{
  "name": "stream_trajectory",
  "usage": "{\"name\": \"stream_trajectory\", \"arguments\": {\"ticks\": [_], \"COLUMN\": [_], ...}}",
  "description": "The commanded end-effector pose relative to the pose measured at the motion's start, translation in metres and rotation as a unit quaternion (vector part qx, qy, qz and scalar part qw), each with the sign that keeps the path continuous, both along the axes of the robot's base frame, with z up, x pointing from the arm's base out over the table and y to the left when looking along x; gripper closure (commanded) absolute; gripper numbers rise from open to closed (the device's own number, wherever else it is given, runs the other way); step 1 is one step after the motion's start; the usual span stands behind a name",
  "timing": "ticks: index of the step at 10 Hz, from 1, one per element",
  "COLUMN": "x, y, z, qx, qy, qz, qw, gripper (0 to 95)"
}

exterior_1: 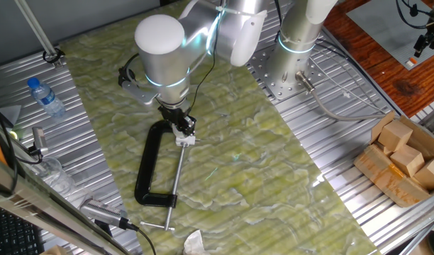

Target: Install the light bulb by rotating it

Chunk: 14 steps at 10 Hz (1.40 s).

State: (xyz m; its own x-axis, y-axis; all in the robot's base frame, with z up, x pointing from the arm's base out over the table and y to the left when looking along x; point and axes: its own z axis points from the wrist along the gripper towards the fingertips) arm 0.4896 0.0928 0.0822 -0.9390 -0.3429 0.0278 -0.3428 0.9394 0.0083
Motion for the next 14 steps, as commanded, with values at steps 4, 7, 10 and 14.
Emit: {"name": "stream_trajectory", "arguments": {"ticks": [4, 7, 10, 14], "x": [0.0013, 0.0012, 0.0012, 0.0012], "y": [0.0005, 0.0006, 0.0006, 0.0008], "z": [-0.0002, 0.0003, 0.0005, 0.0018], "qx": [-0.013, -0.009, -0.004, 0.008], "qy": [0.008, 0.009, 0.005, -0.001], "qz": [-0.036, -0.006, 0.002, 0.225], "qw": [0.9992, 0.9999, 1.0000, 0.9743], "gripper": [76.0, 38.0, 19.0, 38.0]}}
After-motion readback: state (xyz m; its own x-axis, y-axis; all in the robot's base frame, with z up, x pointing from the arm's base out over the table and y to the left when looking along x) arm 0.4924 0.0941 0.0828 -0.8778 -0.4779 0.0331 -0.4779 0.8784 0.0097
